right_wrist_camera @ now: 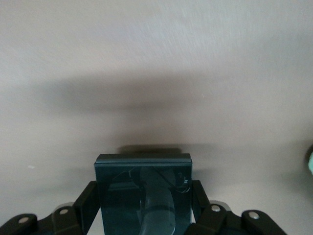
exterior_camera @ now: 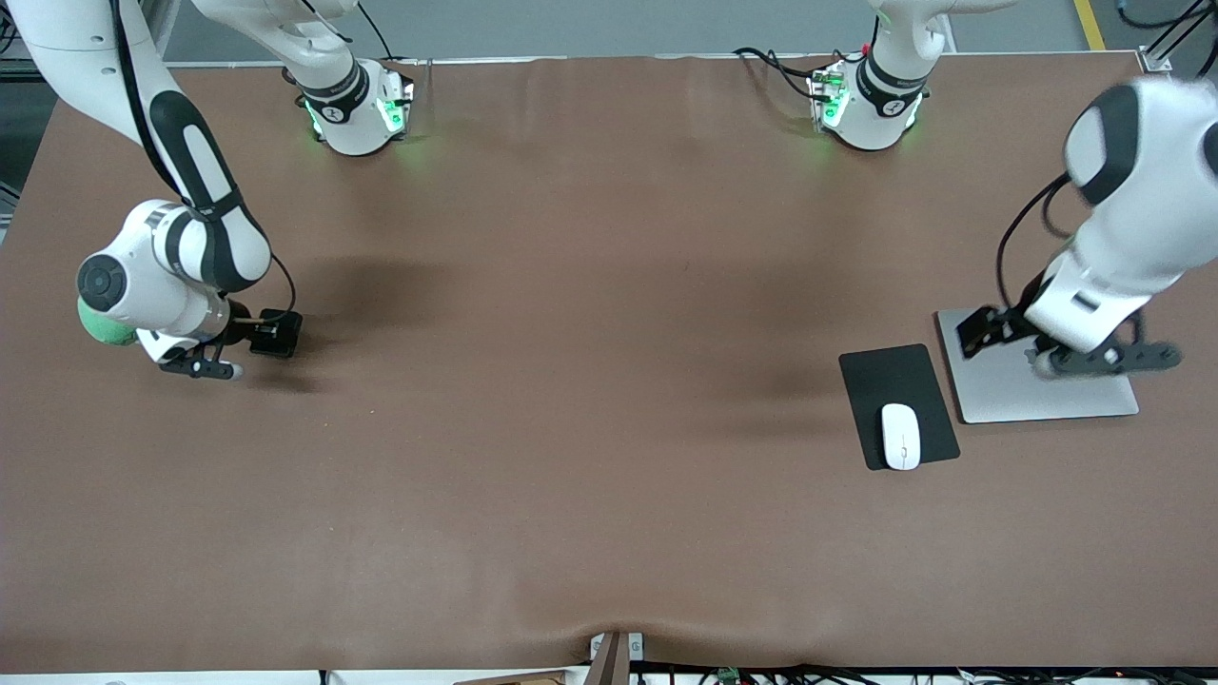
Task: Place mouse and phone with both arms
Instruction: 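Open the left gripper and raise it off the mouse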
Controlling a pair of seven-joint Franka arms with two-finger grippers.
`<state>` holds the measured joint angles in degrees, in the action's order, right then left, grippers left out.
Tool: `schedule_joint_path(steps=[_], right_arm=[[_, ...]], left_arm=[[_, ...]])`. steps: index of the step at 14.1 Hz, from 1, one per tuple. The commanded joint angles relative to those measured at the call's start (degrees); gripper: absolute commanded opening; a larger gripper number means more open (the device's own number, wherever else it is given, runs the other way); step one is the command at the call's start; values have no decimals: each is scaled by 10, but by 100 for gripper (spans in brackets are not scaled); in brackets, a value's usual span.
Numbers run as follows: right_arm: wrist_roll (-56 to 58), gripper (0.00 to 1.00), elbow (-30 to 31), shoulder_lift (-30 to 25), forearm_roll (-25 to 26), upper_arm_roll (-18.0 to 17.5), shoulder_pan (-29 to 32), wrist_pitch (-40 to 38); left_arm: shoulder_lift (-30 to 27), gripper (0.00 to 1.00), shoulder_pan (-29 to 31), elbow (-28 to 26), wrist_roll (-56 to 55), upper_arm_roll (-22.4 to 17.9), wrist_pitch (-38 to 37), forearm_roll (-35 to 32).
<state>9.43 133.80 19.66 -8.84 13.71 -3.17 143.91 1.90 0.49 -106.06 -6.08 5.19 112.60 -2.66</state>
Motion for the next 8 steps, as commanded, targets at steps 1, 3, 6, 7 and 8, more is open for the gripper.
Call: schedule_joint_path(steps=[1,3,6,7,8], right_arm=[[10,0,38,-25,9,-11,15,25],[23,0,37,-21,9,-11,17,26],[23,99,28,-11,8,-11,13,24],[22,100,16,-11,8,-12,10,17],[22,100,3,-12,8,-13,5,10]], left_arm=[[-36,100,-12,38,55,-28,-102,17],[-33,100,-27,119,87,-51,-199,17],[-51,100,-29,168,87,-54,-282,27],[-71,100,-30,164,87,-58,-283,30],[-80,100,-36,162,87,-61,-285,30]])
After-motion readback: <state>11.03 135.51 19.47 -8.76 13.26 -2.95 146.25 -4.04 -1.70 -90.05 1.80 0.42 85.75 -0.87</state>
